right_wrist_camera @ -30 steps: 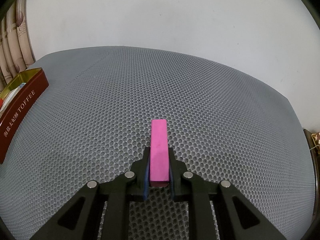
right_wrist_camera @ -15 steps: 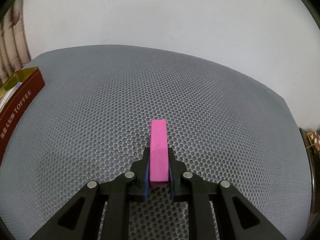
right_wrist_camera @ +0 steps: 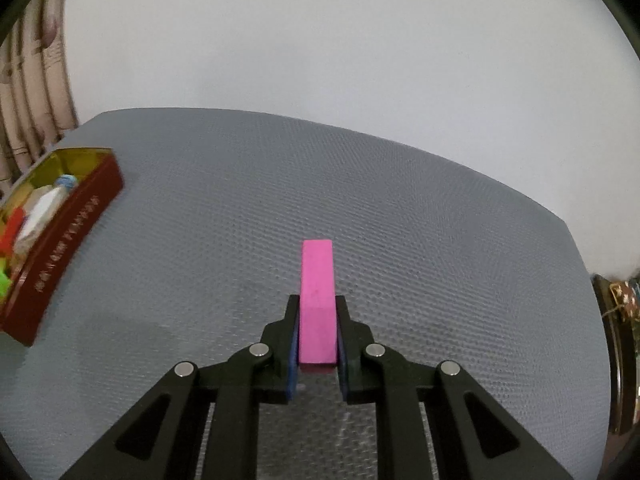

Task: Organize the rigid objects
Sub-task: 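Carry the pink block into the tin with the right gripper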

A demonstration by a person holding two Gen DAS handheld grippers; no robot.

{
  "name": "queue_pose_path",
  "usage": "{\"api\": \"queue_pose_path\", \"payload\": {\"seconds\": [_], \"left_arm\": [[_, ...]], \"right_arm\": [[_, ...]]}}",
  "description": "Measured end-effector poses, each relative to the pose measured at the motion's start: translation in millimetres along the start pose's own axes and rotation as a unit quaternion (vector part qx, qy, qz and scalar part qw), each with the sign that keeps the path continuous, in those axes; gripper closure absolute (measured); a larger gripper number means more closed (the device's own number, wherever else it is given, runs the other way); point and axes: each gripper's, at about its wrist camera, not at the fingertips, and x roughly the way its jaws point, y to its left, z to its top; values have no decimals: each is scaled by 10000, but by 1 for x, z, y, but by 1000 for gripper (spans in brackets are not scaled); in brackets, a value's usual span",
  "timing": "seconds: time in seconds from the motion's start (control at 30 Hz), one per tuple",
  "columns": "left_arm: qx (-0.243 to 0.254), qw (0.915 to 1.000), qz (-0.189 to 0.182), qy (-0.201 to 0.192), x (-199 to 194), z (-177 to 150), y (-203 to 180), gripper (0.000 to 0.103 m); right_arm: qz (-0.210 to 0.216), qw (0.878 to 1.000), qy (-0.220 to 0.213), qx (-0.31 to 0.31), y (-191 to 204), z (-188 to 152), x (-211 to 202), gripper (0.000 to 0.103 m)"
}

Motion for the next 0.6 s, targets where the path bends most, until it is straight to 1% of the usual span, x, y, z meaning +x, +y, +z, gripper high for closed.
{"api": "queue_pose_path", "payload": {"seconds": [0.1,0.13,0.2,0.23,0.4,0.53,0.6], "left_arm": [[-107,9999,-109,57,1,2,4,16],[-155,9998,-135,45,0,2,5,16],[-179,9998,-131,13,-1,3,6,15],[-193,9997,-123,13,-1,4,7,15],[-346,9992,-197,76,1,5,14,15],[-415,9990,-136,77,1,7,21,15],[-523,9986,-117,38,-1,8,29,14]], "right_arm": [[166,9998,-58,-44,2,-4,-17,88],[237,9997,-68,-71,6,-2,-19,88],[348,9991,-107,-197,22,0,-31,88],[416,9987,-134,-255,41,3,-40,88],[810,9949,-231,-547,83,15,-63,88],[1087,9904,-316,-793,124,27,-85,88],[1217,9879,-350,-899,138,33,-91,88]]}}
